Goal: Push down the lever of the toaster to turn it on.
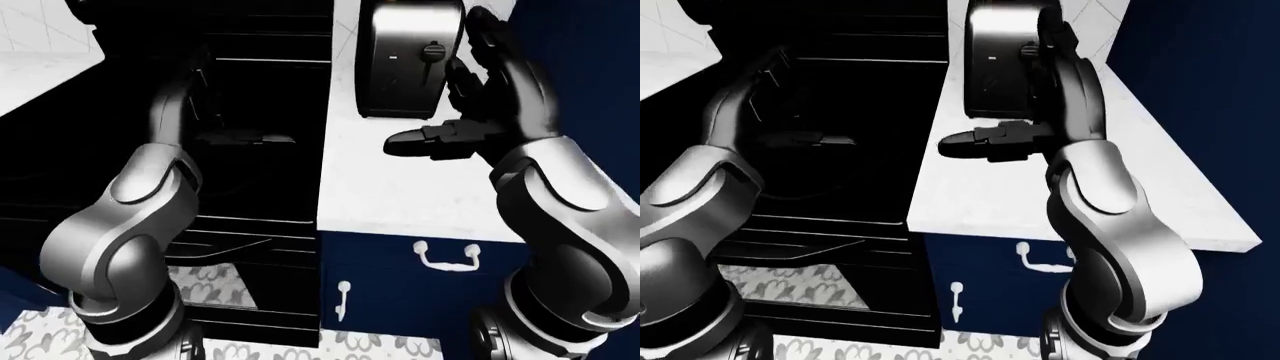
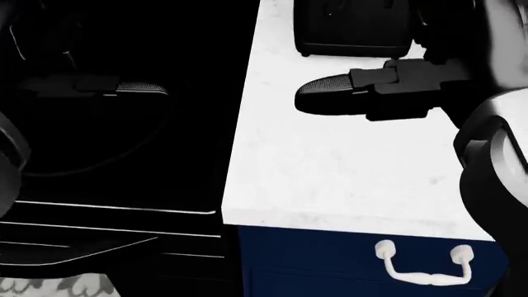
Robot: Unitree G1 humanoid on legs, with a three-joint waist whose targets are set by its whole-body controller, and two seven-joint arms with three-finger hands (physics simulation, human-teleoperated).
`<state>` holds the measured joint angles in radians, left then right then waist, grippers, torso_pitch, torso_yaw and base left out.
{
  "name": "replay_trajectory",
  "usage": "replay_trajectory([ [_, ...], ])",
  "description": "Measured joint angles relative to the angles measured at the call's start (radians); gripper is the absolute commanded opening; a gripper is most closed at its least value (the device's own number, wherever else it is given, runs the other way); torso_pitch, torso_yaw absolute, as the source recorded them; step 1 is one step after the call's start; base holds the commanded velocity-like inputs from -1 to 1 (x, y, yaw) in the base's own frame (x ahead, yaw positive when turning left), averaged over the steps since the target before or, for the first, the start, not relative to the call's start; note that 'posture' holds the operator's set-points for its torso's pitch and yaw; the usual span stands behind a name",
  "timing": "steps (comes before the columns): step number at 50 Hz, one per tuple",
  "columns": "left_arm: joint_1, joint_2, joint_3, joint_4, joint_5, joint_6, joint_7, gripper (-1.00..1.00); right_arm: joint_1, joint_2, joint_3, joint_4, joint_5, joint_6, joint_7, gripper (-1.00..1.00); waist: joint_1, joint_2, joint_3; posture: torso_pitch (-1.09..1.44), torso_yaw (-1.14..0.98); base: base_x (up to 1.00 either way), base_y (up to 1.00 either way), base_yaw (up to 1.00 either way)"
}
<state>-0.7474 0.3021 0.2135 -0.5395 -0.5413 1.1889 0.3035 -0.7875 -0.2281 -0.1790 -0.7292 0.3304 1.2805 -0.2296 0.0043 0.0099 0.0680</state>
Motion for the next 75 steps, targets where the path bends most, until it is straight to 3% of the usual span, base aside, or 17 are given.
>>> replay_trajectory([
  [3,-0.014,0.002,-0.003,-0.011,-0.006,0.011,-0.002,1.0,-0.005,-0.007,-0.01,-0.001,-0.005,0.006,-0.007,1.0,-0.012,0.012,-0.001,0.0,0.0,0.21,-0.02,0.0],
  [6,-0.023,0.006,0.003,-0.038,-0.009,-0.015,-0.007,1.0,-0.017,-0.011,-0.015,-0.023,-0.008,-0.006,-0.013,1.0,-0.01,-0.007,-0.024,0.0,0.0,0.09,0.0,0.0],
  [8,-0.031,0.012,0.014,-0.045,-0.006,-0.031,-0.006,1.0,-0.032,-0.016,-0.007,-0.032,-0.007,-0.021,-0.012,1.0,-0.012,-0.01,-0.018,0.0,0.0,0.0,0.0,0.0],
  [10,-0.031,0.013,0.019,-0.041,-0.001,-0.039,-0.004,1.0,-0.037,-0.017,0.0,-0.034,-0.005,-0.029,-0.01,1.0,-0.02,0.017,-0.014,0.0,0.0,0.0,0.0,0.0],
  [14,-0.002,0.014,0.023,-0.021,0.005,-0.019,0.003,1.0,-0.016,-0.003,0.019,-0.011,-0.001,-0.004,-0.004,1.0,-0.001,-0.005,-0.001,0.0,0.0,0.0,0.0,-0.37],
  [18,-0.003,0.017,0.037,-0.003,0.019,0.002,0.016,1.0,-0.018,-0.002,0.032,0.003,0.009,0.026,0.006,1.0,-0.005,0.01,-0.023,0.0,0.0,0.0,0.0,-1.0],
  [22,-0.032,0.01,0.015,-0.034,0.0,-0.013,0.008,1.0,-0.027,-0.014,-0.008,-0.033,-0.013,0.0,-0.004,1.0,-0.01,-0.007,-0.038,0.0,0.0,0.0,0.0,-0.49],
  [24,-0.045,0.01,0.003,-0.044,-0.014,-0.023,0.0,1.0,-0.039,-0.021,-0.022,-0.041,-0.028,-0.012,-0.014,1.0,0.002,-0.035,-0.035,0.0,0.0,0.0,0.0,0.0],
  [27,-0.023,0.001,-0.005,-0.045,-0.023,-0.026,-0.004,1.0,-0.035,-0.025,-0.019,-0.04,-0.039,0.005,-0.022,1.0,0.002,-0.006,-0.001,0.0,0.0,0.0,0.0,0.0],
  [29,-0.015,0.004,-0.006,-0.023,-0.022,-0.014,-0.004,1.0,-0.039,-0.019,-0.01,-0.032,-0.039,0.03,-0.022,1.0,0.007,0.01,0.007,0.0,0.0,0.0,0.0,0.0],
  [37,-0.023,0.008,0.022,-0.023,-0.008,-0.018,0.016,1.0,-0.026,-0.008,0.026,-0.03,-0.037,0.012,0.007,1.0,-0.001,-0.013,-0.012,0.0,0.0,0.0,0.0,0.0],
  [45,-0.034,0.009,0.029,-0.001,-0.041,-0.026,0.044,1.0,-0.025,0.0,0.024,-0.029,-0.06,0.011,0.023,1.0,0.0,-0.012,-0.017,-0.02,0.0,0.0,0.0,0.0],
  [56,-0.024,0.017,0.018,0.017,-0.06,-0.05,0.057,1.0,-0.014,0.005,0.027,-0.014,-0.081,-0.006,0.038,1.0,-0.002,-0.008,-0.07,-0.1,0.0,0.0,0.0,0.0],
  [75,-0.024,0.01,0.015,0.015,-0.051,-0.066,0.05,1.0,-0.008,0.013,0.028,-0.012,-0.099,-0.018,0.058,1.0,0.0,-0.005,-0.135,-0.19,0.0,0.0,0.0,0.0],
])
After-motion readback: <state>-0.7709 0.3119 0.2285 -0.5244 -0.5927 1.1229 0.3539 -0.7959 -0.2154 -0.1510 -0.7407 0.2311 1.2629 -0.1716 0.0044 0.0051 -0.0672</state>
